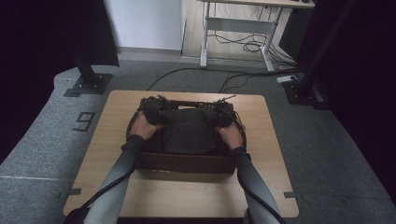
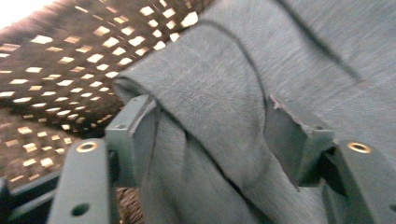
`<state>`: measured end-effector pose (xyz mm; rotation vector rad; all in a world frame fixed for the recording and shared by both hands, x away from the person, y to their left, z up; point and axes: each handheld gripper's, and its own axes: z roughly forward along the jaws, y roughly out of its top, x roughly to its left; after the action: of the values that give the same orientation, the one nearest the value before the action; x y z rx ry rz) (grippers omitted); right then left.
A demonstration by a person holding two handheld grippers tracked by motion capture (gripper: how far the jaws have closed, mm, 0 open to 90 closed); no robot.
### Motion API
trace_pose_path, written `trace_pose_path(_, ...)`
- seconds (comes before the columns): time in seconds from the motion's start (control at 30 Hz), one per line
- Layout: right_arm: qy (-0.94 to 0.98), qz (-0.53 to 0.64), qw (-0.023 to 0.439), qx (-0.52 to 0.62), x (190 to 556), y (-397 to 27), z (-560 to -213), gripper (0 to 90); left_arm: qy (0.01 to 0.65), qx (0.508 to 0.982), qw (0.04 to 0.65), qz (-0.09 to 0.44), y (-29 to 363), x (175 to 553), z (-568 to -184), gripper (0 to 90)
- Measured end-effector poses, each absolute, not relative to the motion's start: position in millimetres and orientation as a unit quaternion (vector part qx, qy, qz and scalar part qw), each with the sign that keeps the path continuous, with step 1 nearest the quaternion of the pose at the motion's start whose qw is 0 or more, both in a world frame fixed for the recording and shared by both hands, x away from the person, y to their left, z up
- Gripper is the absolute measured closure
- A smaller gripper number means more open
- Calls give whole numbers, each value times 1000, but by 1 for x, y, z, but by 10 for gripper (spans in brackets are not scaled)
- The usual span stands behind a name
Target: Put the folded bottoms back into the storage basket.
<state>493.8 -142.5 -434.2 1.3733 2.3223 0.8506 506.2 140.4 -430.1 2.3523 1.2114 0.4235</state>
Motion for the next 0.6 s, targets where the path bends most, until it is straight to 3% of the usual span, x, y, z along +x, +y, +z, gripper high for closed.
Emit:
trace_pose_path(0.27,805,326,195,456,471,-173,-400,360,428,838,277,197,170,485,-399,309)
trace_pose_path(0.6,790,316,199,485,464,-210,-419,424,462,809,277,235,211,475,-413,371)
